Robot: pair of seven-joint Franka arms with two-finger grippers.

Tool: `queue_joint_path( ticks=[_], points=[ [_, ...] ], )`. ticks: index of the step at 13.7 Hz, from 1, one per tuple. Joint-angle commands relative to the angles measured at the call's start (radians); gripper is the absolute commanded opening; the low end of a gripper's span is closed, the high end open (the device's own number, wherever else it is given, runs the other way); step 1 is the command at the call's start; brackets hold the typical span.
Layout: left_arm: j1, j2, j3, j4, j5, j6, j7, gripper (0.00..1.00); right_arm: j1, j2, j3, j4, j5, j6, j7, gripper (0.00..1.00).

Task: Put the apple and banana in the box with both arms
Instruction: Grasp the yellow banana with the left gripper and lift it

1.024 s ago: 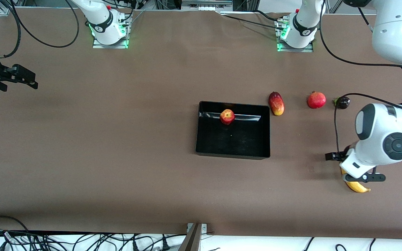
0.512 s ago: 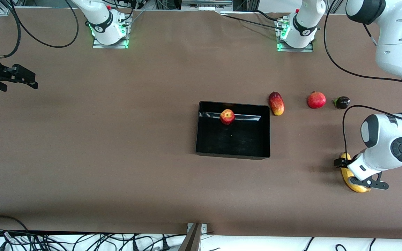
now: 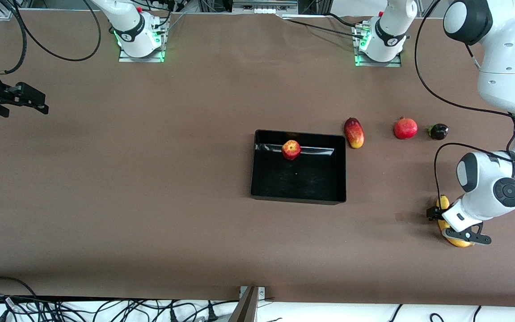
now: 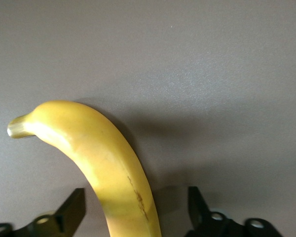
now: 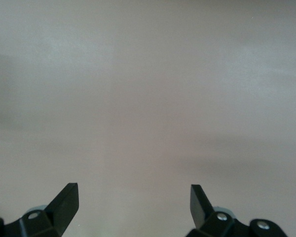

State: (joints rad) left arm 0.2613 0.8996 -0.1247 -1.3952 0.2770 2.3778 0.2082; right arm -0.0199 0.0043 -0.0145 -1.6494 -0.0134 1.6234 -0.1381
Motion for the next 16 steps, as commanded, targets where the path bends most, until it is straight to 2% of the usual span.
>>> queue_joint_path(
  ticks=[1,2,3,6,9,13,16],
  points=[
    [0.006,-0.002,-0.006,0.007,0.013,0.0,0.02,0.33,-0.008,-0.014,0.004,-0.012,-0.01,-0.005,-0.021,1.0],
    [0.006,-0.007,-0.006,0.007,0.013,-0.003,0.02,0.08,-0.008,-0.014,0.004,-0.012,-0.01,-0.005,-0.021,1.0],
    [0.007,-0.013,-0.006,0.007,0.014,-0.006,0.02,0.02,-0.008,-0.015,0.004,-0.012,-0.01,-0.005,-0.021,1.0],
    [0.003,-0.044,-0.039,0.008,0.011,-0.121,0.013,0.0,-0.008,-0.014,0.002,-0.012,-0.01,-0.005,-0.023,1.0],
    [-0.008,-0.125,-0.13,0.008,-0.001,-0.32,-0.05,0.0,-0.008,-0.014,0.004,-0.012,-0.01,-0.005,-0.021,1.0],
    [-0.146,-0.273,-0.134,0.007,-0.162,-0.588,-0.237,0.0,-0.008,-0.014,0.002,-0.012,-0.01,-0.005,-0.021,1.0],
    [-0.21,-0.323,-0.183,0.004,-0.168,-0.689,-0.41,0.0,-0.008,-0.014,0.004,-0.012,-0.01,-0.005,-0.021,1.0]
  ],
)
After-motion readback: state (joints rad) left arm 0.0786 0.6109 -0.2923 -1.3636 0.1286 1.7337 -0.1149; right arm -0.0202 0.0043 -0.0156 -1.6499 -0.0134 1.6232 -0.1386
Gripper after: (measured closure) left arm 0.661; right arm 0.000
